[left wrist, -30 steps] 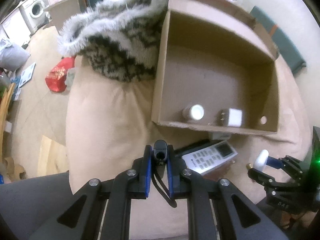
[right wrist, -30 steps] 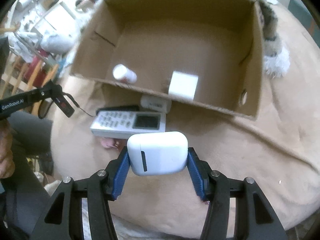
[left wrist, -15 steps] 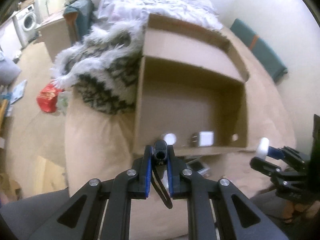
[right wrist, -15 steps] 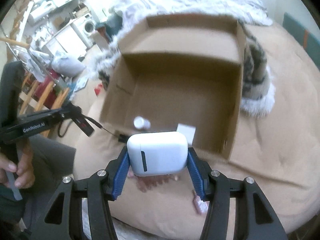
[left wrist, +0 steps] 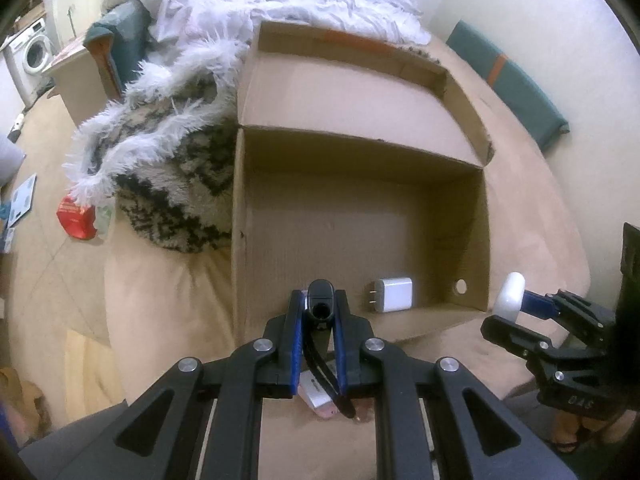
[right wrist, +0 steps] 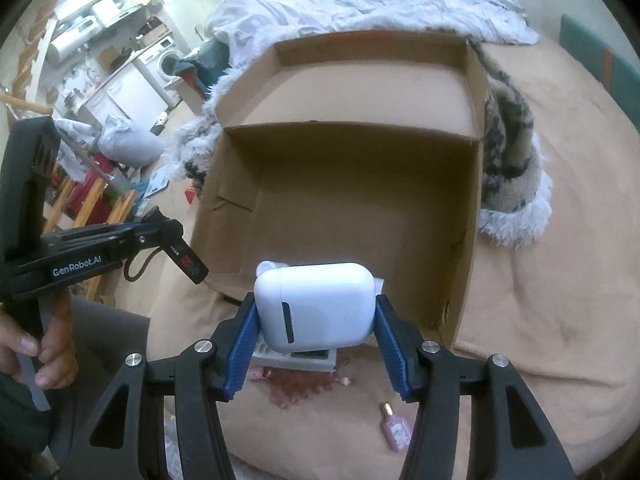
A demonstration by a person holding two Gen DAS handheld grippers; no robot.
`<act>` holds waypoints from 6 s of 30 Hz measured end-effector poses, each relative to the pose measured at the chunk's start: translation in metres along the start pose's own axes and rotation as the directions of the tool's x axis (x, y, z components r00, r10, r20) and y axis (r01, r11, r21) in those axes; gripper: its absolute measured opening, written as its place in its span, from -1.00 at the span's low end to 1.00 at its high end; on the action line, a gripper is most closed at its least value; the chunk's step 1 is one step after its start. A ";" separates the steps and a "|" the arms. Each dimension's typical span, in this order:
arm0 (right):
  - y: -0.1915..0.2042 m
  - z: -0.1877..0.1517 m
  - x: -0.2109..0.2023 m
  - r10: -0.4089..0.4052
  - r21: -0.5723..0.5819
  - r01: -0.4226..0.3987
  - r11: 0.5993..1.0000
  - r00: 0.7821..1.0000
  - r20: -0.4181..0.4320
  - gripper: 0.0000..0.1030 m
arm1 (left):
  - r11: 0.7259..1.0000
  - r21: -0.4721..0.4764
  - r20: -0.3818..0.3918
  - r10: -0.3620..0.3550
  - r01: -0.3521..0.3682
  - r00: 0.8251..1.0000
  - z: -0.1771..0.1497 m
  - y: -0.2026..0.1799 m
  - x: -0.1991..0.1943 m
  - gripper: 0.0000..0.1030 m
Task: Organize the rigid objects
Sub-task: 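Lower the earbud case and flashlight into the box and open both grippers, then move the right gripper toward the pink perfume bottle while the left gripper grasps a black flashlight, then grasp the pink perfume bottle with the right gripper while the left carries the flashlight, both releasing into the box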
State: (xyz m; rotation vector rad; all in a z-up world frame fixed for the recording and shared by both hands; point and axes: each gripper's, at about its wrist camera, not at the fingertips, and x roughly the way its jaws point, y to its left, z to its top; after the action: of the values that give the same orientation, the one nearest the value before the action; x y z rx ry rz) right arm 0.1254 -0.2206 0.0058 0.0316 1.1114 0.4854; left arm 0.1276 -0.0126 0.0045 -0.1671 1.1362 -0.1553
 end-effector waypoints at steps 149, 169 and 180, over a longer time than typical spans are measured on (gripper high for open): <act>0.001 -0.067 0.079 -0.082 -0.087 0.060 0.994 0.961 -0.264 -0.98 | 0.989 -0.064 -0.125 0.123 -0.132 0.985 -0.078 0.036 0.056 0.64; -0.043 -0.085 0.131 -0.042 0.104 0.101 0.989 0.885 -0.463 -0.50 | 0.992 -0.098 -0.051 0.078 -0.083 0.996 -0.070 0.015 0.011 0.64; -0.039 -0.060 0.059 0.023 0.116 0.008 0.993 0.962 -0.271 -0.50 | 0.997 -0.044 0.013 0.060 -0.060 0.998 -0.044 0.001 -0.008 0.64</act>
State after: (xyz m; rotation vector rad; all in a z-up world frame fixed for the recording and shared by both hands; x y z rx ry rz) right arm 0.1084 -0.2449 -0.0815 0.0726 1.4094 0.4397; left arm 0.0848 -0.0123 -0.0069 -0.1724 1.1300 -0.0759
